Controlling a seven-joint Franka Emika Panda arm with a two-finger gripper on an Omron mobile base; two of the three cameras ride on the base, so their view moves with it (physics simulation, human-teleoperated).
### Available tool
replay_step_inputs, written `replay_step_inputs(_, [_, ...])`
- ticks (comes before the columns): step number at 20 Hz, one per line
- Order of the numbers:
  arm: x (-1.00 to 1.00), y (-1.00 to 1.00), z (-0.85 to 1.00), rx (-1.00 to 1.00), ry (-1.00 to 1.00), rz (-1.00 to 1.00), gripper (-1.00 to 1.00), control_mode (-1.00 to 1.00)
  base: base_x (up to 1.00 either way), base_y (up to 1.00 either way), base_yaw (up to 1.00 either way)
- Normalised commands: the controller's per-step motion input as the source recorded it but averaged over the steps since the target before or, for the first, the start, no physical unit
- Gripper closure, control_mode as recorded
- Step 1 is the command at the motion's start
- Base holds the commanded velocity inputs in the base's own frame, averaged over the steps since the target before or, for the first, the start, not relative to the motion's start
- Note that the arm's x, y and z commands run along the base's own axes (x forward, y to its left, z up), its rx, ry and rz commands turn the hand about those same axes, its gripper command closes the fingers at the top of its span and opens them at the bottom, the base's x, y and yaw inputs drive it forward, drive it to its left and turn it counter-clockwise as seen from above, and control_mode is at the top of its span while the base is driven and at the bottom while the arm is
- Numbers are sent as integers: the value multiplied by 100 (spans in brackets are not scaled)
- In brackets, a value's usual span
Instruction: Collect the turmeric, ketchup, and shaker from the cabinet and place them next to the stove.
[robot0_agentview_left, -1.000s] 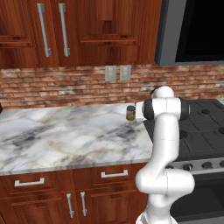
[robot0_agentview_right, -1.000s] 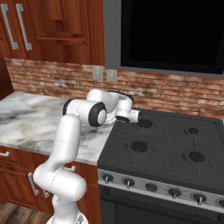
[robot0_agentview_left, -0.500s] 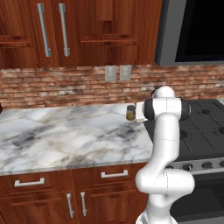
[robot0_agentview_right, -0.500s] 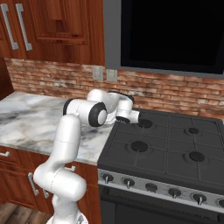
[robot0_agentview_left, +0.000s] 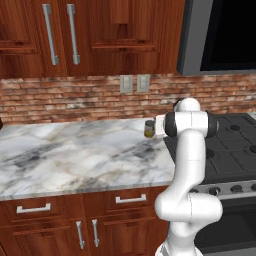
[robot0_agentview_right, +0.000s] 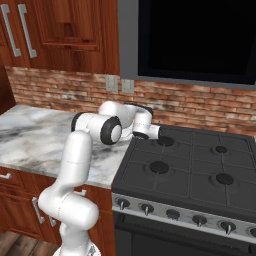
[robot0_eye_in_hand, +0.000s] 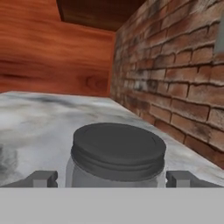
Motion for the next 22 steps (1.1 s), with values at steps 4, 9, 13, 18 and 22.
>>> replay_step_inputs(4, [0,-2,10,0,-4,-1,-100,-100,0,0,0])
replay_step_inputs(9, [-18,-4,8,0,-9,-2,-100,-100,0,0,0])
replay_step_inputs(13, [-42,0,14,0,-10,-5,-100,-100,0,0,0])
replay_step_inputs(18, [-47,0,28,0,-13,-8,-100,-100,0,0,0])
replay_step_inputs(22, [-46,0,42,0,-16,-7,-100,-100,0,0,0])
